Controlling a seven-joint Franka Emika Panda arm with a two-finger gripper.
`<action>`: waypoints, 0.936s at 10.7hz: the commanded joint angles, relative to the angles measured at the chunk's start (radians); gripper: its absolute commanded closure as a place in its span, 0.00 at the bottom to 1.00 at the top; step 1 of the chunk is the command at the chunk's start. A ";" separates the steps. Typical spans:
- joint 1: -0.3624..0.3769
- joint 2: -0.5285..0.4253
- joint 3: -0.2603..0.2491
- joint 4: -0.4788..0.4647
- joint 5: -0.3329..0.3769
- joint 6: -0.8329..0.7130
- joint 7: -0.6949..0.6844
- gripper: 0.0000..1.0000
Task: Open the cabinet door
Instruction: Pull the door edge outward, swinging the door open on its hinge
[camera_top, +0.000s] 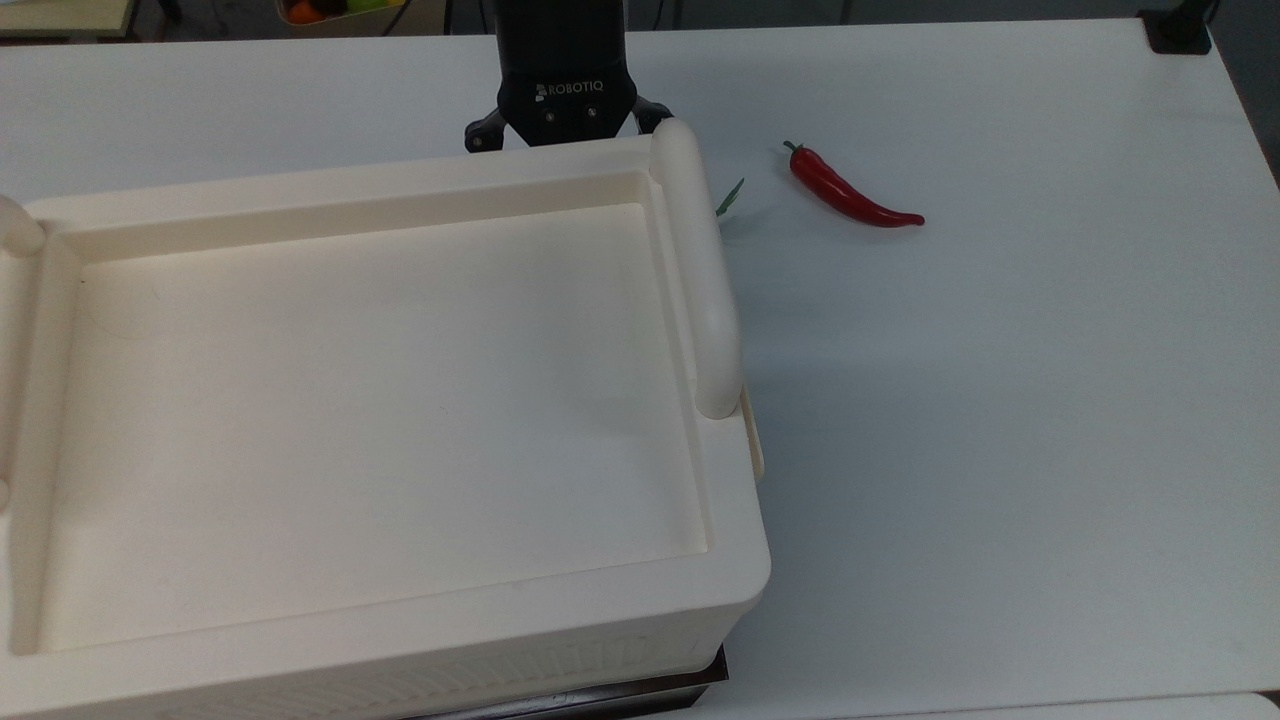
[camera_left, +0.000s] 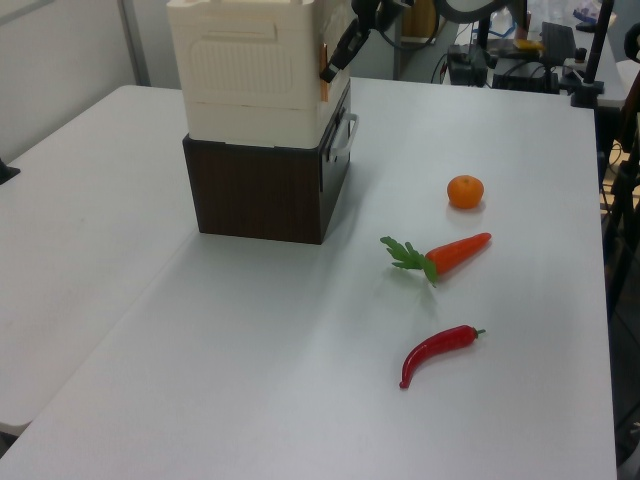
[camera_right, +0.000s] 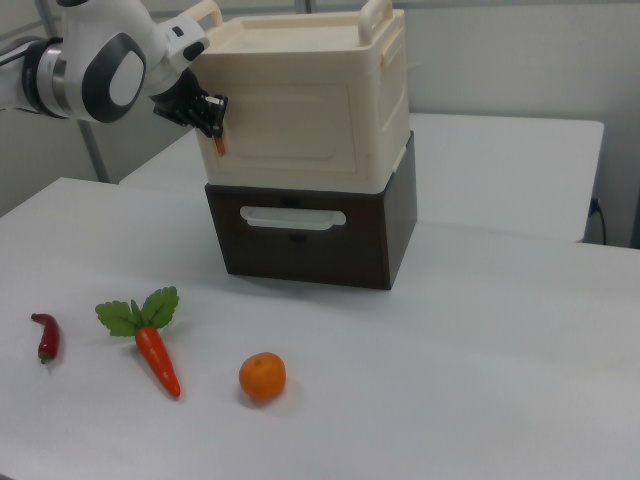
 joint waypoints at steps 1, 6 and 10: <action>-0.013 -0.051 -0.002 -0.025 0.014 -0.078 -0.029 1.00; -0.055 -0.107 0.001 -0.028 0.032 -0.235 -0.078 1.00; -0.139 -0.142 -0.001 -0.027 0.078 -0.427 -0.177 0.01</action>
